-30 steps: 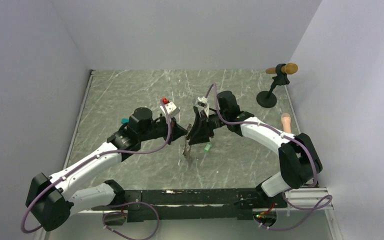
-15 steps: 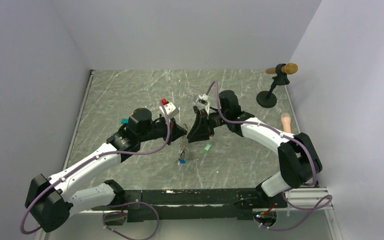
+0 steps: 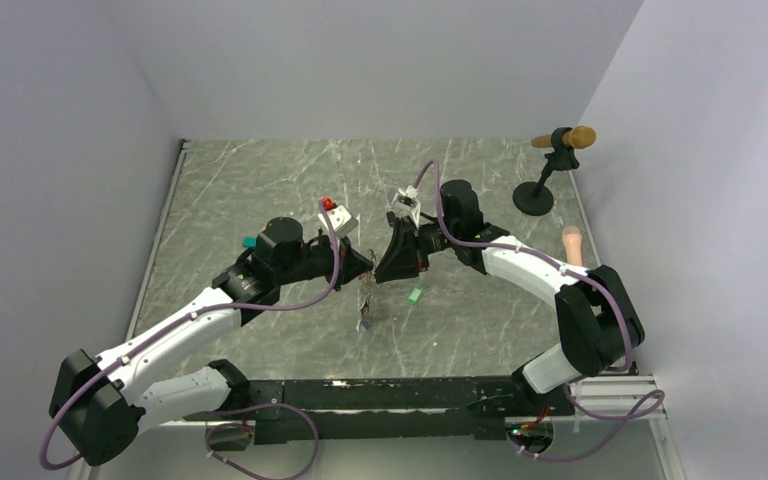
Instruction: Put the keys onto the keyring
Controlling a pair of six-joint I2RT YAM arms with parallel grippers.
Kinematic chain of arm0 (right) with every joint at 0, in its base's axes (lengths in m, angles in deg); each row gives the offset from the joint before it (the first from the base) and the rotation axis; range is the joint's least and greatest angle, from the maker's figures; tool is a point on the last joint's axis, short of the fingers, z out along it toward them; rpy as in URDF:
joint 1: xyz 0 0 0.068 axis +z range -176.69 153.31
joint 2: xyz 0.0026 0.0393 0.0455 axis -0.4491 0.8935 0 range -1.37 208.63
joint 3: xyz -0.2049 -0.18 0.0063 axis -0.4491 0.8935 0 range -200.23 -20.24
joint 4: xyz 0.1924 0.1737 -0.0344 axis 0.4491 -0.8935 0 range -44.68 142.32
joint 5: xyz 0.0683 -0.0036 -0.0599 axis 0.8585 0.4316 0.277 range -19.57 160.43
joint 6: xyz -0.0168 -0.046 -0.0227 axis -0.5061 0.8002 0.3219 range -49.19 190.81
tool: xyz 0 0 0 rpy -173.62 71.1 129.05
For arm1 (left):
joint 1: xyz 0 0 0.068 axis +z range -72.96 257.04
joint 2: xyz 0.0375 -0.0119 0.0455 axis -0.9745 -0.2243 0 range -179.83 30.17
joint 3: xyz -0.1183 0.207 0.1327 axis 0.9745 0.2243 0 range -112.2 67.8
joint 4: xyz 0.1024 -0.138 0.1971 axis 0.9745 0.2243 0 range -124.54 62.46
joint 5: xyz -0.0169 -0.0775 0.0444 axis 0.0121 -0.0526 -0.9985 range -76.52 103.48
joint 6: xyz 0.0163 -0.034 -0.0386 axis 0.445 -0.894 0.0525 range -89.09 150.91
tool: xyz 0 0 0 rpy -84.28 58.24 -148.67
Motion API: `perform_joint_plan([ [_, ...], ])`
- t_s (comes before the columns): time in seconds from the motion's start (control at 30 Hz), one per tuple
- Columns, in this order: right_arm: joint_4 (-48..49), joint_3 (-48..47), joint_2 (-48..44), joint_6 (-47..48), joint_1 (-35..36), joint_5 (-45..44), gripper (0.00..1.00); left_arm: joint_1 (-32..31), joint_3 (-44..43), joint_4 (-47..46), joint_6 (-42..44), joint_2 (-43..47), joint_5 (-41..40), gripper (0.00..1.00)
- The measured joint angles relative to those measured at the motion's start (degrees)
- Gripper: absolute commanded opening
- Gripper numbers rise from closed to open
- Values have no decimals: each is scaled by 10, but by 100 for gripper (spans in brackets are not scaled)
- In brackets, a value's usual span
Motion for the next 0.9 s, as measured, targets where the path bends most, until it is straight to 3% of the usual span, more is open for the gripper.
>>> perform_joint_plan([
  [0.2, 7, 0, 0, -6, -1, 0, 17, 0, 0, 0, 0, 0, 0, 0],
  [0.33, 7, 0, 0, -6, -1, 0, 0, 0, 0, 1, 0, 0, 0, 0],
  [0.47, 5, 0, 0, 2, -1, -1, 0, 0, 0, 2, 0, 0, 0, 0],
  [0.53, -3, 0, 0, 13, -2, -1, 0, 0, 0, 3, 0, 0, 0, 12],
  [0.57, -13, -1, 0, 22, -2, -1, 0, 0, 0, 4, 0, 0, 0, 24],
  [0.6, -27, -4, 0, 35, -2, -1, 0, 0, 0, 7, -1, 0, 0, 43],
  [0.63, -45, -8, 0, 52, -2, -1, 0, 0, 0, 9, 0, 0, -1, 82],
  [0.67, -63, -13, 0, 68, -2, -3, 0, 0, 0, 9, -4, 3, -5, 97],
  [0.9, -319, -116, 0, 300, 18, -56, 0, 0, 24, 7, -16, 76, -38, 99],
])
